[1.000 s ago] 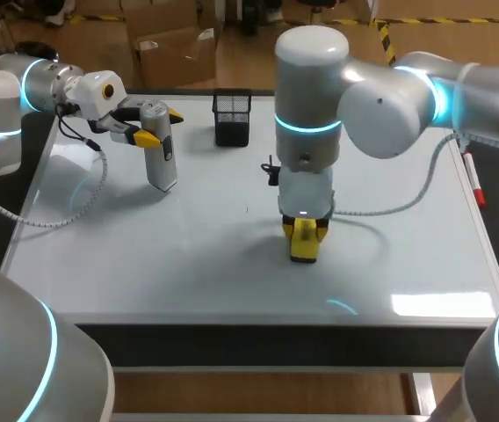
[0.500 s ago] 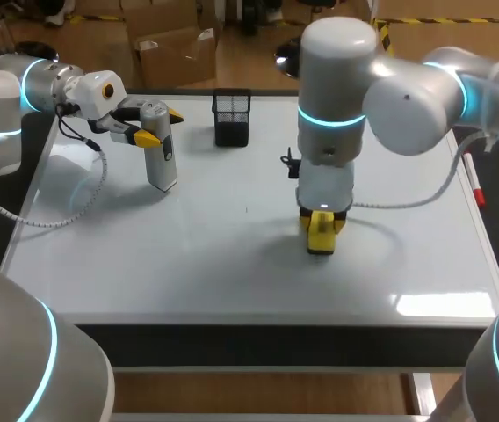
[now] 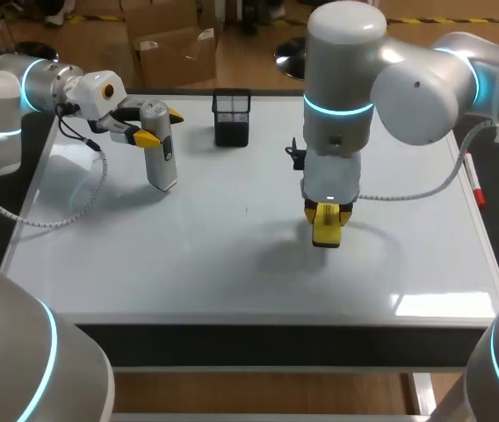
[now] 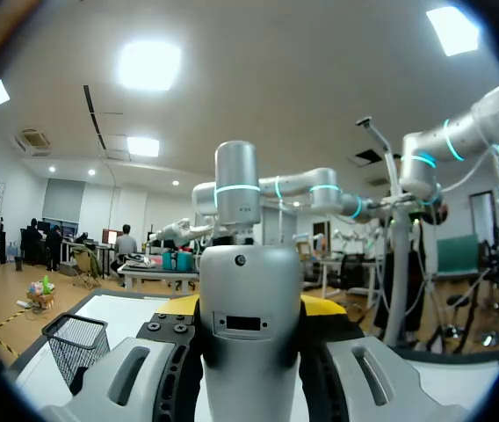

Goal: Pick up the inspection probe, press it on each red-marked spot on the whiteboard one by one, put down the probe, pick up the eraser, and wipe off all the red marks.

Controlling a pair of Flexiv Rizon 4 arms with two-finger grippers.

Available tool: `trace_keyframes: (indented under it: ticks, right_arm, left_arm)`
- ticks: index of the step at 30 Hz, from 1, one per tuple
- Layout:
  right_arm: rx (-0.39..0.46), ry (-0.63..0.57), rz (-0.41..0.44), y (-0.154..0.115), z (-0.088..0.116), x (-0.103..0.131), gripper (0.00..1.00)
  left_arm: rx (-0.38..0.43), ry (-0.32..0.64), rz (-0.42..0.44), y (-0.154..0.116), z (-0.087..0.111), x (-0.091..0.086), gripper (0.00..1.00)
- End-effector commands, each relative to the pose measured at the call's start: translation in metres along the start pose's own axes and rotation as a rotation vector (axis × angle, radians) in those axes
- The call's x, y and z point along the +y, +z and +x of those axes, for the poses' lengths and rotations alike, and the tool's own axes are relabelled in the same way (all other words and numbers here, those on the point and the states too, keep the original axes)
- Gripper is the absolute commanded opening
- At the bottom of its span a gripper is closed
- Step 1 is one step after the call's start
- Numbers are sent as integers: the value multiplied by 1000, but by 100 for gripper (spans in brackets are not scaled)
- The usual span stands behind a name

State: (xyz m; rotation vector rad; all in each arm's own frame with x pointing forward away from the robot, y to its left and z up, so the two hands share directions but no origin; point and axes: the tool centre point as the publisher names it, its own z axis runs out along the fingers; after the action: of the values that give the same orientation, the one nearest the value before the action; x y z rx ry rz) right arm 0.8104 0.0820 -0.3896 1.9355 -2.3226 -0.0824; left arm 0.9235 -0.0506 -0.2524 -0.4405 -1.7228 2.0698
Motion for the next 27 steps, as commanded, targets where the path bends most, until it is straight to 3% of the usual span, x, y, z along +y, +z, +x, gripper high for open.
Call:
trace_keyframes:
  ticks: [1,10,18,23,27]
  right_arm:
    - [1,-2,2,-1,1,0,0]
    - [5,4,9,-3,2,-5,0]
    - [16,-8,86,-30,-3,-57,0]
    - [-36,-13,60,-29,-9,-101,0]
    - [-15,-34,40,-27,-17,-131,0]
  left_arm:
    - [2,-1,-2,0,0,-2,0]
    - [2,-1,-2,0,0,-2,0]
    - [2,-1,-2,0,0,-2,0]
    - [2,-1,-2,0,0,-2,0]
    - [2,-1,-2,0,0,-2,0]
